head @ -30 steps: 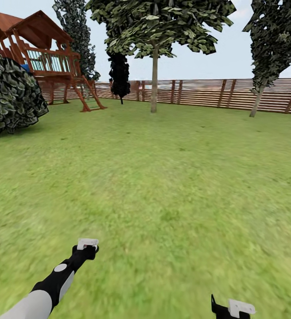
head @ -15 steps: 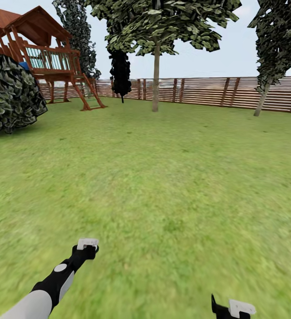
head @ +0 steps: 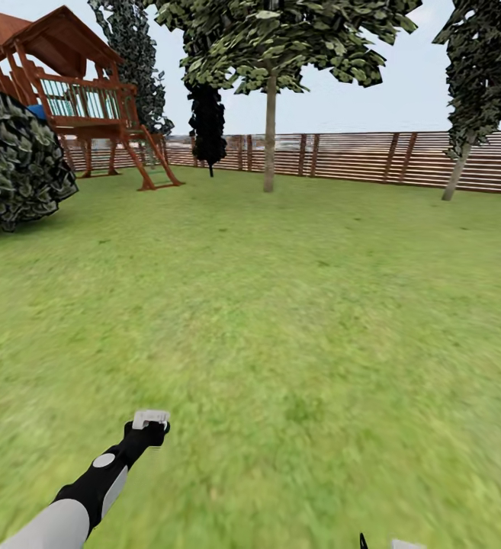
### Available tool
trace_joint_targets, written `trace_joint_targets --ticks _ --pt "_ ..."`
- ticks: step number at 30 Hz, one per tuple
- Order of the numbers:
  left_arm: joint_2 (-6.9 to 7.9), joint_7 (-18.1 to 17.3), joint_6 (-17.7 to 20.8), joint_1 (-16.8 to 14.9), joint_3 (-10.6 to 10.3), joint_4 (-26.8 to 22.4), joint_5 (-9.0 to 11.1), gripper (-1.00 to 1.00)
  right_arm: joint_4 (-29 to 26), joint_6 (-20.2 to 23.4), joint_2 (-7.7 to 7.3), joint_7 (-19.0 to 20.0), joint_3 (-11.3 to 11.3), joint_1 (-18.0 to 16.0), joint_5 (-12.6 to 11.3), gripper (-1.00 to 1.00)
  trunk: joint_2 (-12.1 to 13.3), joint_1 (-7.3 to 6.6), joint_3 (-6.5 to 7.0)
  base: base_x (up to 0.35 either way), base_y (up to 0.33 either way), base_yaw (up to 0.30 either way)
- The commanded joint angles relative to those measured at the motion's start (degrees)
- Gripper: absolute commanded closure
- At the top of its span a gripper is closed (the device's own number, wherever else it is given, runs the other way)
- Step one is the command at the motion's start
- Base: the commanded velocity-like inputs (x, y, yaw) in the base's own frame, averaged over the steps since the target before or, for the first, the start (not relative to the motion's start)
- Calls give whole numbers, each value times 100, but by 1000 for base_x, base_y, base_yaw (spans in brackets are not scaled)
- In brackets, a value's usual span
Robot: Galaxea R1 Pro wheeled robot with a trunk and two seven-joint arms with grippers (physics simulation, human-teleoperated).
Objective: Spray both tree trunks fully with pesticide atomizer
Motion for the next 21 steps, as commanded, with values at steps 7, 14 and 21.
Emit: trace_joint_targets --ticks 7,14,21 --pt "0 1 1 0 2 2 3 100 47 2 0 -6 -3 3 0 -100 0 0 -43 339 0 47" --pt "0 -6 -2 0 2 -12 3 100 49 9 0 -5 -3 3 0 -100 0 0 -44 339 0 1" --pt "0 -7 0 0 2 -23 3 100 49 9 0 -5 -3 3 0 -100 0 0 -44 339 0 0"
